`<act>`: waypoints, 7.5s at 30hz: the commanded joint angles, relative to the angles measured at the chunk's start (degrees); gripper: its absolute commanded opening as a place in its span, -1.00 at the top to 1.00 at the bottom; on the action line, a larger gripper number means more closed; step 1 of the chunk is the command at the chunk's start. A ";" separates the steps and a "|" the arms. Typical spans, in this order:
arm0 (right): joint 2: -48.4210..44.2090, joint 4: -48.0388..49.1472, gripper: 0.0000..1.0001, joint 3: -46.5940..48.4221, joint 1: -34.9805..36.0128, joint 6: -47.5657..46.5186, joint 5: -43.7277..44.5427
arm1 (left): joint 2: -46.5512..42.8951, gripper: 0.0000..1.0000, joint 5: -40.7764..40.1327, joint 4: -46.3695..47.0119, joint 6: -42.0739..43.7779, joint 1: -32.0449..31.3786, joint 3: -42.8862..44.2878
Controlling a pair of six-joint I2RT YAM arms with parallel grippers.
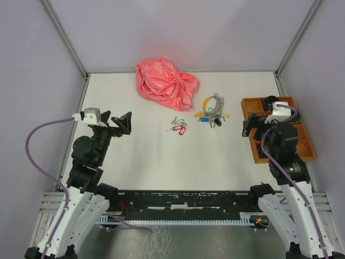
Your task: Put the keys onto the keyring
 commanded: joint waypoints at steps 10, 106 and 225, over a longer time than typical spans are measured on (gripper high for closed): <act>9.42 -0.58 -1.00 4.78 -0.05 0.77 -3.79 | -0.25 -0.99 -2.97 3.18 1.92 -0.33 -0.23; 51.94 17.94 0.88 1.63 36.51 26.26 -4.01 | 42.63 -0.54 22.69 14.74 -25.98 -17.70 -7.89; 35.99 14.11 0.97 6.88 30.23 -40.86 -49.94 | 47.62 -0.29 44.18 70.25 18.61 -19.53 -20.67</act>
